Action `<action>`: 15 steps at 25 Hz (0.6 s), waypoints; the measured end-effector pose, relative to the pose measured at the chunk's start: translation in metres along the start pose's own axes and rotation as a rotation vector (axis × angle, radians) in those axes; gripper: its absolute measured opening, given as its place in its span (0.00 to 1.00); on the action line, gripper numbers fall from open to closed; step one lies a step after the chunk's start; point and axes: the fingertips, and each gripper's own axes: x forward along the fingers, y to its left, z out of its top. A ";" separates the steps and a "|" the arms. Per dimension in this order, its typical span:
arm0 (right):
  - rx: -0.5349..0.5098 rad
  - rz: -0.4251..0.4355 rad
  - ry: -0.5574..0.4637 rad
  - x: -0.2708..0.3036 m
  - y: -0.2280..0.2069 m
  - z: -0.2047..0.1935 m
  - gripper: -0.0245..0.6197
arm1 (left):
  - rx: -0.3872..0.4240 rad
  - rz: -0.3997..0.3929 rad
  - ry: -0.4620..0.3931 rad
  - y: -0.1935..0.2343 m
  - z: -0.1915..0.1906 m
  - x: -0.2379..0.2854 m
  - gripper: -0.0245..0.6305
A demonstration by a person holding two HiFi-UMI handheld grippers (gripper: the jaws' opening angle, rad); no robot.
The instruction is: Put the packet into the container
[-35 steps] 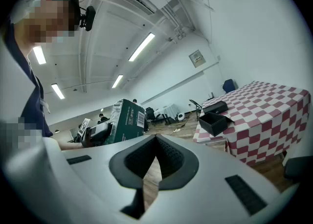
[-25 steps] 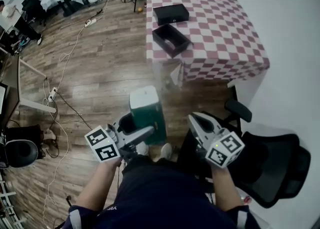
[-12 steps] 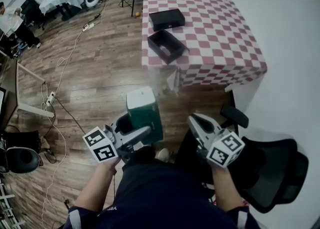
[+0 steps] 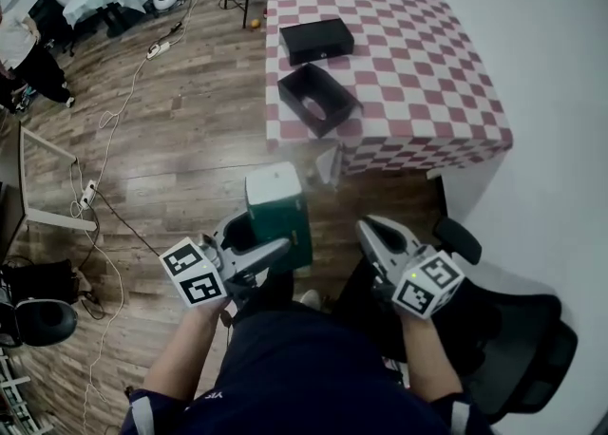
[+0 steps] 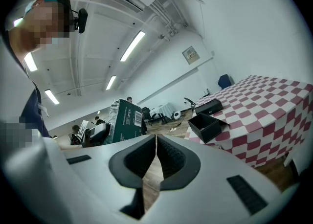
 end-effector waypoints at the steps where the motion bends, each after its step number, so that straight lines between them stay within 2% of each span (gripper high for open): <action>1: 0.005 -0.004 0.001 0.009 -0.004 0.002 0.06 | -0.002 -0.001 0.006 0.010 0.004 0.002 0.65; 7: 0.027 -0.029 0.022 0.073 -0.030 0.019 0.06 | -0.027 -0.015 0.027 0.077 0.039 0.017 0.65; 11: 0.033 -0.049 0.032 0.120 -0.049 0.057 0.06 | -0.035 -0.028 0.042 0.119 0.085 0.034 0.65; 15: 0.038 -0.076 0.028 0.159 -0.061 0.062 0.06 | -0.039 -0.055 0.065 0.159 0.098 0.039 0.65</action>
